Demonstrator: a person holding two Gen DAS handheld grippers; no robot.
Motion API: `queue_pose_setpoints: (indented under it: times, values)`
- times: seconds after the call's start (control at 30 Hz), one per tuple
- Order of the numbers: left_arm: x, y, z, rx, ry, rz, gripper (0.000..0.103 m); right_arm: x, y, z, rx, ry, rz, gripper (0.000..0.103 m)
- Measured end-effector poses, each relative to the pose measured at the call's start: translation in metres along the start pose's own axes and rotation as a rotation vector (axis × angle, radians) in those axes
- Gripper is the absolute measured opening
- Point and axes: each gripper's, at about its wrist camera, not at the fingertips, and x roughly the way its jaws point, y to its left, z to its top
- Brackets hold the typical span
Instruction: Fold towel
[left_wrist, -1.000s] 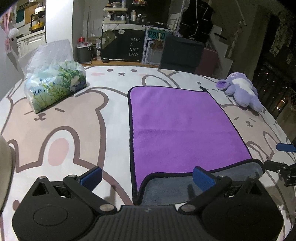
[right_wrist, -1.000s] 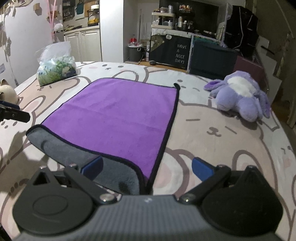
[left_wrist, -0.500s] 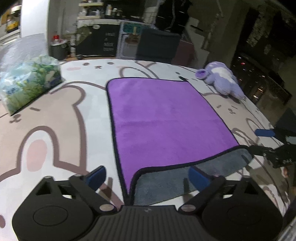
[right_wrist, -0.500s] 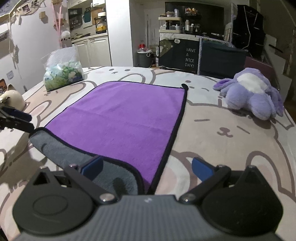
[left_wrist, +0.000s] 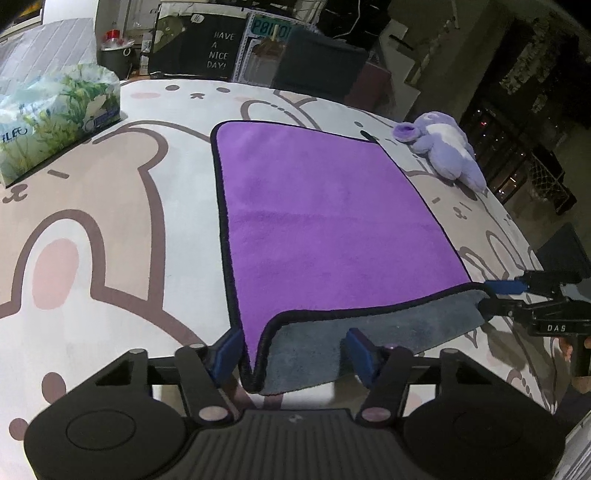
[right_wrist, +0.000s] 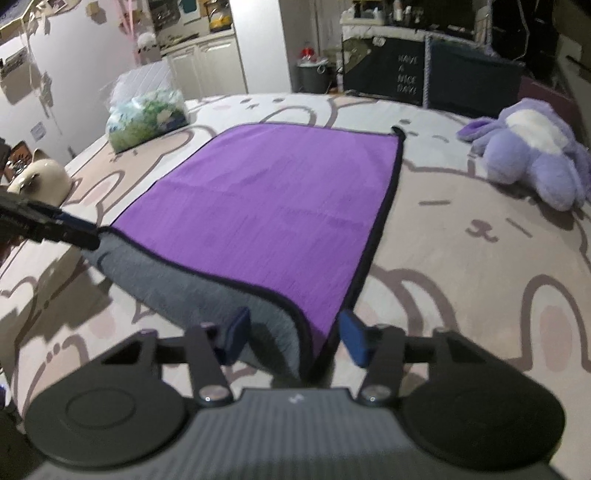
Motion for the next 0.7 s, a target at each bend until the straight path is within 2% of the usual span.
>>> queue_pose_setpoints:
  times: [0.1, 0.23, 0.37, 0.43, 0.57, 0.7]
  values:
    - [0.0017, 0.0022, -0.0009, 0.000, 0.016, 0.005, 0.051, 0.0031, 0.0003, -0.0008, 0.000, 0.029, 0.023, 0.040]
    - [0.0010, 0.0033, -0.0016, 0.004, 0.023, 0.000, 0.041, 0.0054, 0.0021, -0.0029, -0.018, 0.053, 0.037, 0.030]
    - [0.0019, 0.0025, -0.0022, 0.019, 0.035, 0.005, 0.031, 0.0045, 0.0023, -0.0042, -0.024, 0.068, 0.039, 0.025]
    - [0.0028, 0.0020, -0.0031, 0.025, 0.042, 0.009, 0.024, 0.0037, 0.0029, -0.0048, -0.036, 0.071, 0.030, 0.018]
    - [0.0017, 0.0012, -0.0038, 0.037, 0.044, 0.018, 0.019, 0.0031, 0.0041, -0.0064, -0.048, 0.079, 0.031, 0.013]
    - [0.0006, -0.0001, -0.0042, 0.050, 0.045, 0.030, 0.008, 0.0023, 0.0036, -0.0056, -0.041, 0.083, 0.035, 0.009]
